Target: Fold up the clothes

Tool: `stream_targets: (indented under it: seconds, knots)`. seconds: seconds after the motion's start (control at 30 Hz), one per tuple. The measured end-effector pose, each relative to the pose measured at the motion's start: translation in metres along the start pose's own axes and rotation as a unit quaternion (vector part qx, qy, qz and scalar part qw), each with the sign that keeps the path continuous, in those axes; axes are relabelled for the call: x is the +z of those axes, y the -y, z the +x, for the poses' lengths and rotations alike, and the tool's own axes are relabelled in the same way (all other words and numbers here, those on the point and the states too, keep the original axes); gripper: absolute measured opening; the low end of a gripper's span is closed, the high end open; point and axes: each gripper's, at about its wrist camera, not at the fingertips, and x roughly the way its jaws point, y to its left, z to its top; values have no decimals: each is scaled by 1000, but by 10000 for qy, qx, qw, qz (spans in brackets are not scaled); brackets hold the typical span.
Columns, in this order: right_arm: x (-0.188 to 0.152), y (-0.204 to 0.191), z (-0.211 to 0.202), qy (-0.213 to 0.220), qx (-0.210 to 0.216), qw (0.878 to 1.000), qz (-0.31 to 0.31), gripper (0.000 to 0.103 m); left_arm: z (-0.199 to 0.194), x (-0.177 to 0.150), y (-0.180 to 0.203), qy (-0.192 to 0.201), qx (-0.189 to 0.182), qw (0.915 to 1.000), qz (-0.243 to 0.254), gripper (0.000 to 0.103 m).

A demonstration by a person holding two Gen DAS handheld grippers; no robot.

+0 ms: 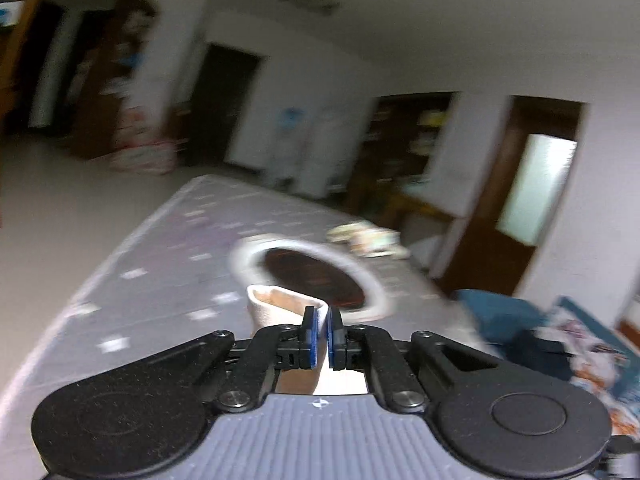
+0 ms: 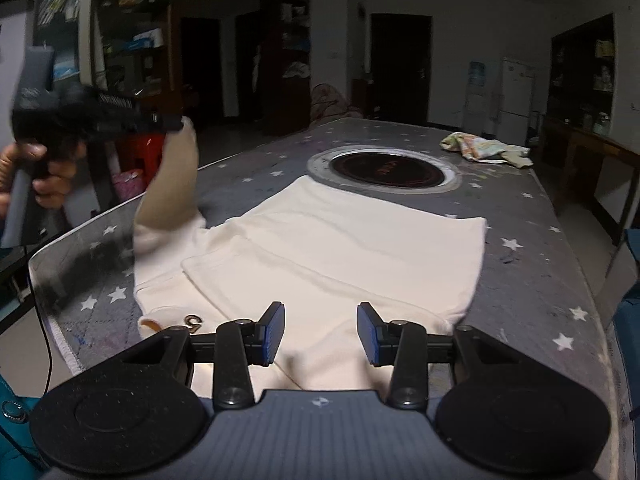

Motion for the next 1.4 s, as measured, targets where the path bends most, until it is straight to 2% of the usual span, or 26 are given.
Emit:
stream_targets:
  seconds: [0.13, 0.33, 0.43, 0.57, 0.63, 0.7, 0.8, 0.87, 1.0, 1.07, 1.23, 1.33, 1.4]
  knots:
    - [-7, 9, -8, 68, -122, 9997, 211, 40, 9, -4, 47, -189, -833, 9962, 143, 5]
    - [-17, 21, -21, 91, -316, 9984, 469, 40, 30, -30, 101, -658, -1842, 9802, 308, 5]
    - [-23, 26, -25, 71, -400, 9973, 613, 40, 42, -49, 117, -981, -2118, 9714, 436, 6]
    - [-28, 31, -30, 66, -524, 9957, 757, 40, 50, -73, 128, -1527, -2465, 9558, 495, 12]
    - [-27, 33, -32, 69, -564, 9953, 784, 40, 47, -77, 125, -1600, -2519, 9526, 597, 20]
    - [-26, 35, -34, 82, -584, 9951, 793, 40, 42, -79, 120, -1653, -2584, 9491, 712, 22]
    - [-23, 35, -33, 114, -572, 9953, 774, 40, 34, -76, 107, -1640, -2540, 9492, 868, 23]
    - [-21, 34, -30, 126, -531, 9956, 763, 40, 28, -74, 90, -1595, -2377, 9537, 926, 23]
    - [-18, 32, -20, 65, -399, 9966, 717, 40, 19, -74, 50, -1676, -1771, 9657, 888, 23]
    - [-17, 31, -13, 2, -346, 9969, 706, 40, 16, -77, 35, -1778, -1473, 9691, 871, 23]
    - [-19, 32, 3, -174, -233, 9962, 825, 39, 11, -87, 13, -1914, -879, 9730, 945, 21]
    - [-20, 30, 10, -261, -199, 9962, 802, 38, 8, -92, 5, -1897, -643, 9743, 1030, 21]
    - [-20, 27, 13, -307, -212, 9964, 757, 30, 8, -93, 5, -1865, -499, 9757, 1036, 21]
